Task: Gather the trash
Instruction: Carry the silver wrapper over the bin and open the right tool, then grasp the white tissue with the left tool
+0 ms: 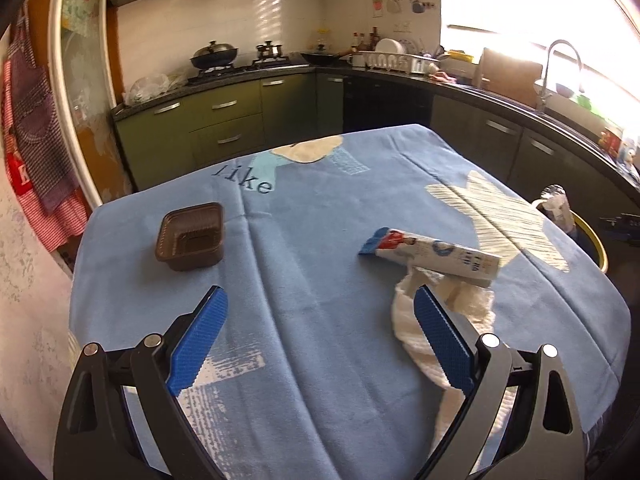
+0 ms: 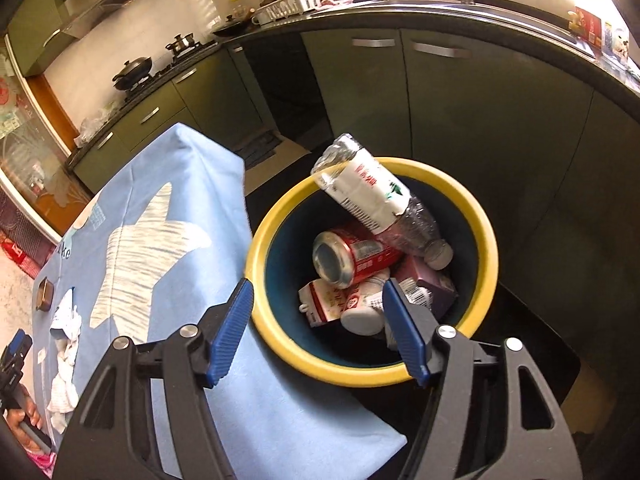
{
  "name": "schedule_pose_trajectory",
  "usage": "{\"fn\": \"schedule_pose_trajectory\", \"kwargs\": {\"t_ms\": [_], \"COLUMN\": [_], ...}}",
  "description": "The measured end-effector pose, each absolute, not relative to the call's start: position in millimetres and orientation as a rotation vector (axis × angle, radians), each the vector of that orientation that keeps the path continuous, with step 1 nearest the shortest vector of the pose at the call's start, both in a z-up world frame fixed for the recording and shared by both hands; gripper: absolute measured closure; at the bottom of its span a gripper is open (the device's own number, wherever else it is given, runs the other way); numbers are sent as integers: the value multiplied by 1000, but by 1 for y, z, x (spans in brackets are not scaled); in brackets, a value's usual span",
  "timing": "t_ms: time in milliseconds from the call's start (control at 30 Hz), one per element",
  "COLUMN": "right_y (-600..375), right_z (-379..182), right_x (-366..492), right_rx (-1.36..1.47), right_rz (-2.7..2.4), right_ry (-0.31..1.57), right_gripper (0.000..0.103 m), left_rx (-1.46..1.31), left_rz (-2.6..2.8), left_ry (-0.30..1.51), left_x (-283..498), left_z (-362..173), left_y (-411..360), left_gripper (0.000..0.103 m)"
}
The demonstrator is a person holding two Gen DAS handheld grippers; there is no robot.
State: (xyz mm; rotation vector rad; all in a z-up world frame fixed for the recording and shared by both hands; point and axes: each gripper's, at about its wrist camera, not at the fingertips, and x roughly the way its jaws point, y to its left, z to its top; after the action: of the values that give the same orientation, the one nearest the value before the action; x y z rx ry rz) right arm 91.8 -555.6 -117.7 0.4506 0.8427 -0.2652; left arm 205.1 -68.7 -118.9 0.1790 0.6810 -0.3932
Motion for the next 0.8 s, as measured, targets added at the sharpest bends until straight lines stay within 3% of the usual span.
{"fn": "schedule_pose_trajectory", "kwargs": {"t_ms": [367, 700, 800], "right_y": [-541, -551, -554], "right_z": [-122, -131, -132], "right_x": [84, 71, 70], "right_rx": [456, 496, 506], "right_rz": [-192, -184, -186], "right_ry": [836, 832, 829], "right_gripper": [37, 36, 36], "left_rx": [341, 390, 389], "left_rz": [-639, -546, -532], "left_ry": [772, 877, 893], "left_x": [172, 181, 181], "left_z": [-122, -158, -163], "left_y": [-143, -156, -155], "left_gripper": [6, 7, 12]}}
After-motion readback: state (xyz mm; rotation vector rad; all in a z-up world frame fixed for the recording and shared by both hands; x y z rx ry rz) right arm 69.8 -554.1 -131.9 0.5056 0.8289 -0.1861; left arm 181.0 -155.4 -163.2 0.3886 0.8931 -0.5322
